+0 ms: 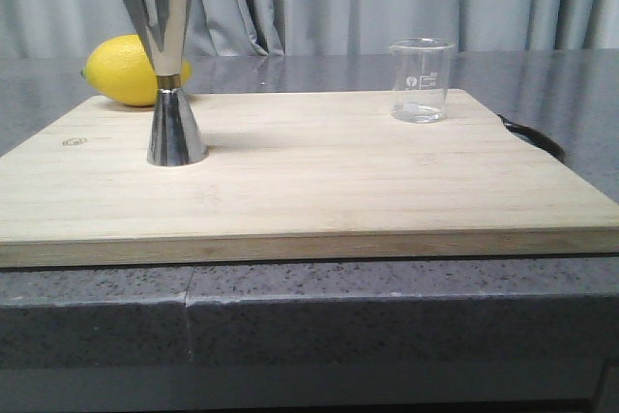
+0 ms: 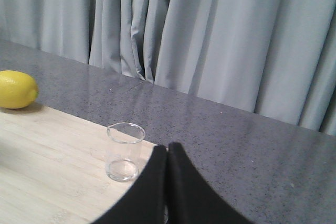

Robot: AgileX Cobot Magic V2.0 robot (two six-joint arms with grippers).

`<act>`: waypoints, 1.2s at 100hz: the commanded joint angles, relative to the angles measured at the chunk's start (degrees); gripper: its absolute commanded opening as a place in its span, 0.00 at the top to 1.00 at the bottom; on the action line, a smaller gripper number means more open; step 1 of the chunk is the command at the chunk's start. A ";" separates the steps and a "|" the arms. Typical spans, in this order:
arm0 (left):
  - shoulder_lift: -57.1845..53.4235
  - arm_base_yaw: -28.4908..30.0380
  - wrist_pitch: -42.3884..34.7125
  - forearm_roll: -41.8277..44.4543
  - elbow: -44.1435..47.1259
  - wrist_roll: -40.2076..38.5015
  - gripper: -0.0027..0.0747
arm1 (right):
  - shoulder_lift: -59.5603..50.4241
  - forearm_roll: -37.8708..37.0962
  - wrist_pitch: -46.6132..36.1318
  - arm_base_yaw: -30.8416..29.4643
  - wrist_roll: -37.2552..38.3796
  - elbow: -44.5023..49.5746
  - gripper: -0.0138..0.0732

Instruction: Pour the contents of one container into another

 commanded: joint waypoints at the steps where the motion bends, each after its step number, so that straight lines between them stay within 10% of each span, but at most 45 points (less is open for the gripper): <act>1: 0.62 -0.45 1.62 -0.80 -1.52 -0.48 0.99 | -0.03 0.66 -3.06 -0.20 -0.09 -1.52 0.92; 56: 0.62 -0.45 4.25 1.32 -1.40 -2.69 0.99 | -0.03 0.66 -3.06 -0.20 -0.09 -1.52 0.92; 65: 0.50 -0.45 12.21 18.63 -1.30 -17.38 0.99 | -0.03 0.66 -3.06 -0.20 -0.09 -1.52 0.92; 80: -0.89 -0.35 26.98 70.02 -1.30 -67.20 0.99 | -0.03 0.66 -3.06 -0.20 -0.09 -1.52 0.92; 92: -2.36 0.65 32.85 90.95 -1.30 -99.14 0.99 | -0.03 0.66 -3.06 -0.20 -0.09 -1.52 0.92; 120: -7.55 10.66 30.87 97.63 1.42 -109.99 0.99 | -0.03 0.66 -3.06 -0.20 -0.09 -1.52 0.92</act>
